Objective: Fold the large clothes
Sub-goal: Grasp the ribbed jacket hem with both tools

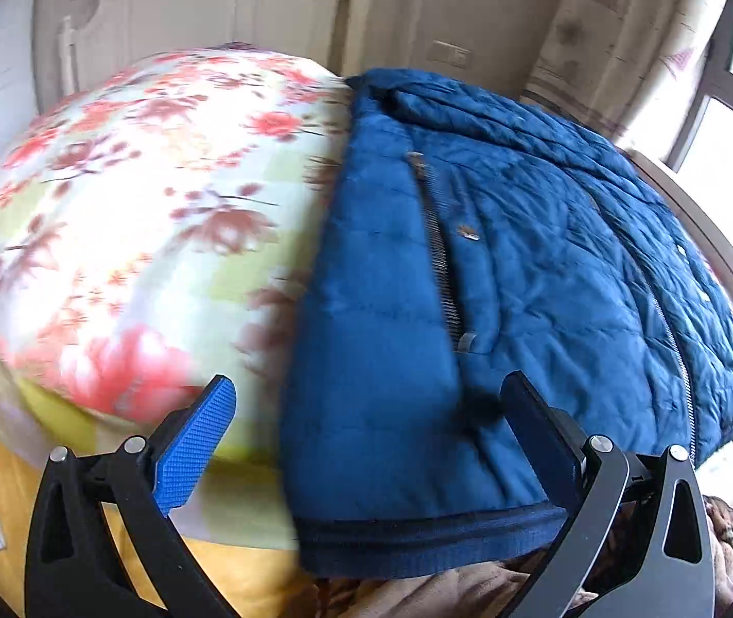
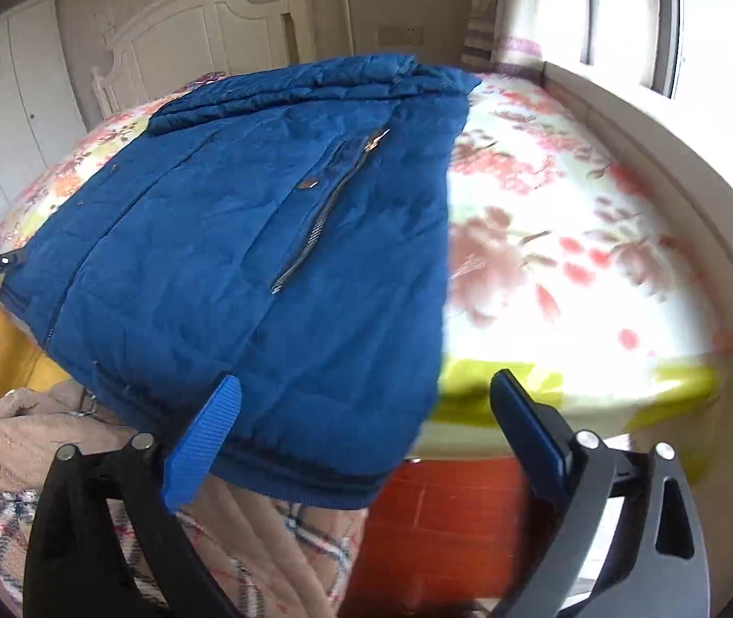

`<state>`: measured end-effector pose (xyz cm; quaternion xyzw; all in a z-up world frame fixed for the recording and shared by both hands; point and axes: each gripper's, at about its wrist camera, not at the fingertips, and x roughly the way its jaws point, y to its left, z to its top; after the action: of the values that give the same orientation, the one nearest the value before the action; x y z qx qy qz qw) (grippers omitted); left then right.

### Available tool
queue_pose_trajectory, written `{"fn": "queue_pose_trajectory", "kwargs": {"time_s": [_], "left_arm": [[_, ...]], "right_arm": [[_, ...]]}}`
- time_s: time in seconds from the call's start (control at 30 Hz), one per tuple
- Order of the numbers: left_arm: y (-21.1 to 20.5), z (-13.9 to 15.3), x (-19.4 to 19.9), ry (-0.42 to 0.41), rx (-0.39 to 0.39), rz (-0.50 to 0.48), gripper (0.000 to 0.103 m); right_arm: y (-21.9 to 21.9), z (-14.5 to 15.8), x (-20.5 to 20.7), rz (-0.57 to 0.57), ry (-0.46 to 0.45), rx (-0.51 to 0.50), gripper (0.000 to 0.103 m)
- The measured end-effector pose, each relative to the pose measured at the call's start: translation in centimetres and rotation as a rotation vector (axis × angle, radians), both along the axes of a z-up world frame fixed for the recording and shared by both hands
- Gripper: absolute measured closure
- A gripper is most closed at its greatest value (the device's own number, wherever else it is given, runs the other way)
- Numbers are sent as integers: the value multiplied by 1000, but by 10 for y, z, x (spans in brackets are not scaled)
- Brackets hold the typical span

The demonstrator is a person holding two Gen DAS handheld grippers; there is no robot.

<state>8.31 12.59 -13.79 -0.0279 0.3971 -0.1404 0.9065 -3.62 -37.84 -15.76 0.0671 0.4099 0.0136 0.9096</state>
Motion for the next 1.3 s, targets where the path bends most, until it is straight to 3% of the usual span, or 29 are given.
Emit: {"fn": "queue_pose_trajectory", "kwargs": {"time_s": [0.07,0.13,0.23,0.27,0.33,0.5,0.7,0.87,0.9,0.93,1.0,1.03,1.07,1.13,1.3], "left_arm": [[-17,-1,-2,-13,15,-47,4],[-27,-2,-4,-26,59,-52,6],[-26,1,-5,-46,30,-54,25],[-20,0,-3,-42,18,-44,30],[-13,0,-2,-36,-9,-38,30],[-14,0,-6,-20,43,-57,21],[-12,-2,-16,-36,45,-65,13],[-21,-4,-5,-39,91,-65,5],[-21,-4,-5,-37,88,-65,8],[-20,-4,-6,-39,76,-66,13],[-19,1,-12,-49,45,-82,50],[-17,6,-17,-63,49,-74,60],[-14,11,-20,-81,57,-56,80],[-9,17,-23,-94,38,-48,82],[-9,8,-13,-66,64,-39,80]], "right_arm": [[12,-1,1,33,-18,-39,15],[20,1,1,43,-41,-64,36],[16,2,3,36,-62,-29,43],[15,2,0,37,-69,-20,43],[14,2,-1,39,-78,-24,43],[14,2,-15,52,-52,-51,39],[-4,-23,-30,24,-8,170,38],[-7,-37,-18,7,5,244,40],[-5,-37,-19,12,2,232,50],[-3,-36,-20,19,2,217,66],[2,-27,-28,48,-28,176,89],[6,-20,-34,73,-64,154,93],[14,-10,-41,93,-107,113,93],[22,5,-42,107,-155,64,94],[14,3,-31,89,-152,124,88]]}}
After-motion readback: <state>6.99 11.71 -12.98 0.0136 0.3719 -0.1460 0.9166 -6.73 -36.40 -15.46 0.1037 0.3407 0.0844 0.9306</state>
